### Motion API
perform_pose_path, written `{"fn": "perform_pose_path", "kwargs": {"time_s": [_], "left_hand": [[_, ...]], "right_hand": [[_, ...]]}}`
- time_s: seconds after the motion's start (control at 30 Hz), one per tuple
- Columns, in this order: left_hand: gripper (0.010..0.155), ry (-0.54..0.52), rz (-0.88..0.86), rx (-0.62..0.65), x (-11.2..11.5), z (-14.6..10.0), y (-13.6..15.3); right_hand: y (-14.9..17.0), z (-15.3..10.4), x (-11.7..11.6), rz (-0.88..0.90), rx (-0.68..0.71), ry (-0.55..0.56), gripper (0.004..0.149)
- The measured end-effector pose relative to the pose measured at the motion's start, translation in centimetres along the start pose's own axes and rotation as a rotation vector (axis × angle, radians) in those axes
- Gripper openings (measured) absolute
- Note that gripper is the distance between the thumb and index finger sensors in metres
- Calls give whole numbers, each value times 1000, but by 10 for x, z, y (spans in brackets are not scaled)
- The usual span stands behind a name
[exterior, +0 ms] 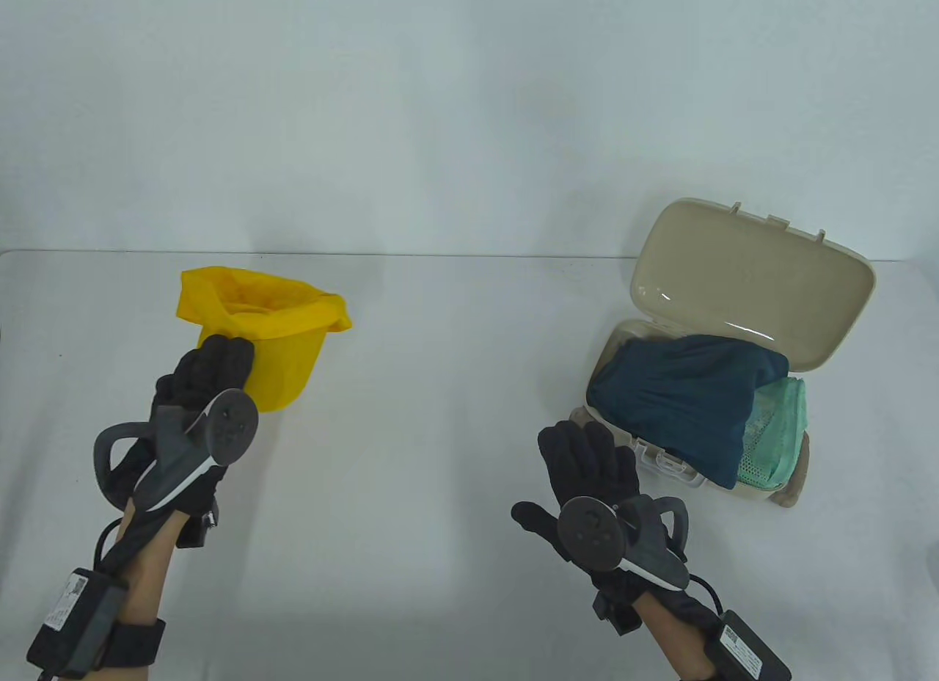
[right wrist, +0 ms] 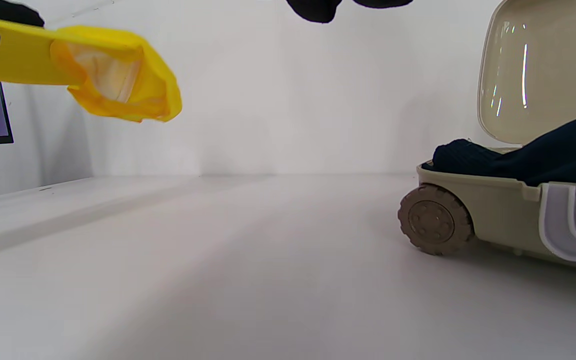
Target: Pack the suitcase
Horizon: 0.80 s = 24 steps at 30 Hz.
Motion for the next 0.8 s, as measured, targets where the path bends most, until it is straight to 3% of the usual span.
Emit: {"fn": "perform_pose_path", "kwargs": {"time_s": [0.17,0.33,0.6,0.73,0.8], "left_hand": [[59,-57,-41,105,-6,-13,-47],[59,-80,-119,178,8,-25,-80],[59,-88,-104,247,28,-37,-92],[59,-106,-111,275,26,-41,-94],[59,-123,-109,298,23,-44,-99]], "right_hand": [[1,-1,3,13,-1,12,92],[4,0,5,11,-13,18,92],[15,8,12,56,-60,16,91],[17,34,35,92,-81,-15,91],[18,60,56,203,-95,-54,91]]}}
Point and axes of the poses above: the tracker on the back of each hand, its own y axis roughly to the little-finger side, its own z axis roughly from the wrist to the fingertips, x = y × z, the point moved 2 cm from there along z, roughly from the wrist to the fingertips, and after that the axes turned 2 degrees about -z, right-handed, at the moved point
